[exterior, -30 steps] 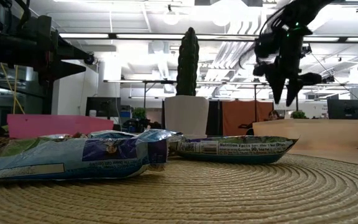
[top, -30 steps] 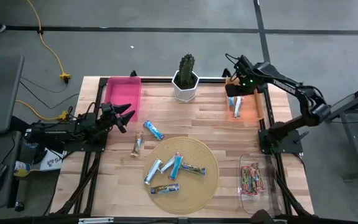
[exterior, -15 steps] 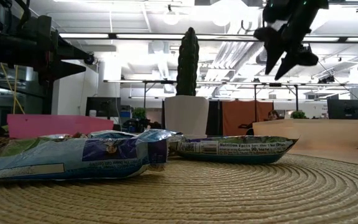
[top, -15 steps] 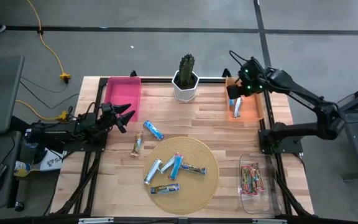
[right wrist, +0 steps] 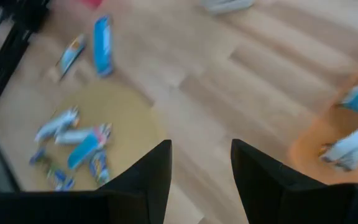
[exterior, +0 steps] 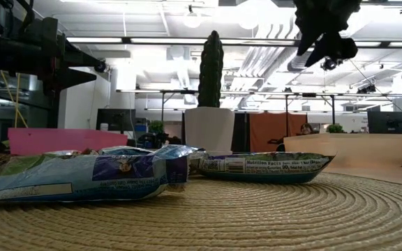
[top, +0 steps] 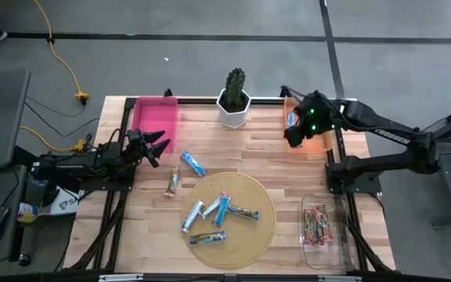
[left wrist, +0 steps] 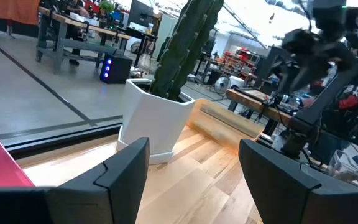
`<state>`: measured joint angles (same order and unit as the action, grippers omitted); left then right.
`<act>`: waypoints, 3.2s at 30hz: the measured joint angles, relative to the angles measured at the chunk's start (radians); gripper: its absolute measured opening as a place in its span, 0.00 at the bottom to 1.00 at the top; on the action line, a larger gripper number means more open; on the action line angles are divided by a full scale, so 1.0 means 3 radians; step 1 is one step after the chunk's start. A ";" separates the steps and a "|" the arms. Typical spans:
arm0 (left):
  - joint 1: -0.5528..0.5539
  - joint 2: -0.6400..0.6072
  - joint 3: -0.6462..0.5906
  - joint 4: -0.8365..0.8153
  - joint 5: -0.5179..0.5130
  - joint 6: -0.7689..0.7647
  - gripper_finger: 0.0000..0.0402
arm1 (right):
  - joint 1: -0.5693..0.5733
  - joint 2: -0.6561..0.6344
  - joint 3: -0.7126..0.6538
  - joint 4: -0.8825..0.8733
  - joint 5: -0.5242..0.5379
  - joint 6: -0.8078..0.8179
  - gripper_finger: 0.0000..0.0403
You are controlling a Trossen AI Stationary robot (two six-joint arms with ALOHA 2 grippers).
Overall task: Pick and place Granola Bars by type
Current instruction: Put the red granola bar into the transparent bin
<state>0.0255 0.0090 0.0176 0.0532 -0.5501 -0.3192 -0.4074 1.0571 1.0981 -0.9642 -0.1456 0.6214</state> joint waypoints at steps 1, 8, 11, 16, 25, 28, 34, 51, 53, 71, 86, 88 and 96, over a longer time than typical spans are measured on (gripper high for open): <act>0.0000 0.0000 0.0000 0.0000 0.0000 0.0000 0.61 | 0.0092 0.0003 0.0000 0.0003 -0.0024 0.0001 0.37; 0.0000 -0.0001 0.0001 0.0000 0.0000 0.0000 0.61 | 0.0909 0.0009 0.0000 0.0275 0.0059 -0.0022 0.37; 0.0000 -0.0001 0.0001 0.0000 0.0000 0.0000 0.61 | 0.1250 0.0009 0.0000 0.0462 0.0200 -0.0118 0.37; 0.0001 0.0000 0.0000 0.0000 0.0000 0.0000 0.61 | 0.1673 0.0009 0.0000 0.0655 0.0531 -0.0117 0.37; 0.0001 -0.0001 0.0000 0.0000 0.0000 0.0000 0.61 | 0.2180 0.0012 0.0000 0.0767 0.0972 -0.0042 0.37; 0.0001 -0.0001 0.0000 0.0000 0.0000 -0.0001 0.61 | 0.2299 0.0013 0.0000 0.0767 0.1094 -0.0030 0.37; 0.0001 0.0000 0.0000 0.0000 -0.0001 0.0000 0.61 | 0.2456 0.0022 0.0000 0.0767 0.1254 -0.0035 0.37; 0.0000 0.0000 0.0001 0.0000 0.0001 0.0000 0.61 | 0.2844 0.0651 -0.0001 0.1303 0.1339 -0.0307 0.37; 0.0000 0.0000 0.0000 0.0001 0.0001 -0.0001 0.61 | 0.2851 0.0793 -0.0001 0.1397 0.1341 -0.0540 0.37; 0.0001 0.0000 -0.0001 0.0000 -0.0001 0.0000 0.61 | 0.2548 0.1919 -0.0001 0.2683 0.1036 -0.2513 0.37; 0.0000 -0.0001 0.0000 0.0000 0.0001 0.0000 0.61 | 0.2441 0.2574 -0.0001 0.2756 0.1278 -0.3911 0.37; 0.0000 0.0000 -0.0001 0.0000 0.0001 0.0000 0.61 | 0.2441 0.2647 -0.0001 0.2824 0.1427 -0.4014 0.37; 0.0000 0.0000 0.0000 0.0001 0.0001 0.0000 0.61 | 0.2427 0.2739 -0.0003 0.2983 0.1567 -0.4221 0.37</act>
<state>0.0254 0.0090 0.0176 0.0534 -0.5499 -0.3193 0.3206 1.8790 1.0973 -0.0692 0.3243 -0.6449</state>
